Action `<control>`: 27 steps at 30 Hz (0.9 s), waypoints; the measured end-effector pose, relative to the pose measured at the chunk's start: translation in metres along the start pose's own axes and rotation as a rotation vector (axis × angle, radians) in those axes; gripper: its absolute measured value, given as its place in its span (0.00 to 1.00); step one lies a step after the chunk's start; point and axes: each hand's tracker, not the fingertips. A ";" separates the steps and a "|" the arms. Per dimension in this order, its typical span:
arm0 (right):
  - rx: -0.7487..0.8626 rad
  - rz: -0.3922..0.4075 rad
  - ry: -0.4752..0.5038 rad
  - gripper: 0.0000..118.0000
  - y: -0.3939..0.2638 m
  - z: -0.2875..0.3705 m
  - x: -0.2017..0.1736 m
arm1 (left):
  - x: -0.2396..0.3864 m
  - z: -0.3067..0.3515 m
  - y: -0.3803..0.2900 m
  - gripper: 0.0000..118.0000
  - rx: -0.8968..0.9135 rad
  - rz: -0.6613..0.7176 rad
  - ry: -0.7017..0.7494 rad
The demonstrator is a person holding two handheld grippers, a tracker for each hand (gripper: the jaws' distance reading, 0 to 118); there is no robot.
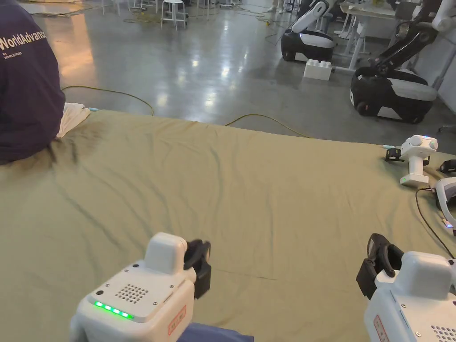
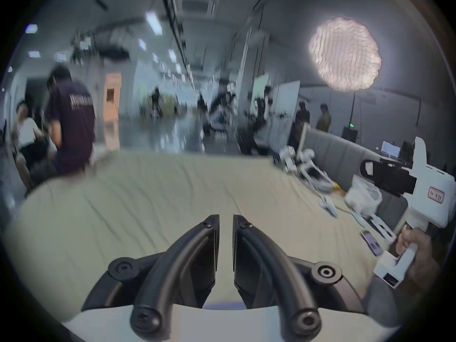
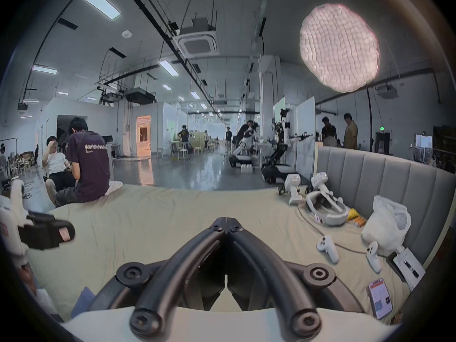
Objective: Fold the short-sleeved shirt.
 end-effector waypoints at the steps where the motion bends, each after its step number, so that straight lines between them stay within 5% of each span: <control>1: 0.016 0.003 -0.002 0.00 0.004 0.000 -0.002 | -0.001 0.003 0.005 0.11 0.053 -0.018 0.016; 7: 0.101 0.000 -0.020 0.00 0.021 -0.004 -0.014 | -0.004 0.009 0.027 0.11 0.274 -0.125 0.219; 16: 0.095 -0.004 -0.053 0.00 0.015 0.005 -0.022 | -0.041 0.008 0.024 0.11 0.230 -0.025 0.309; 19: 0.006 -0.030 0.002 0.00 -0.005 0.016 -0.033 | -0.058 0.015 0.016 0.11 0.199 -0.006 0.333; 27: -0.299 0.071 0.265 0.00 -0.100 0.049 -0.115 | -0.097 0.037 -0.014 0.11 0.051 0.040 0.338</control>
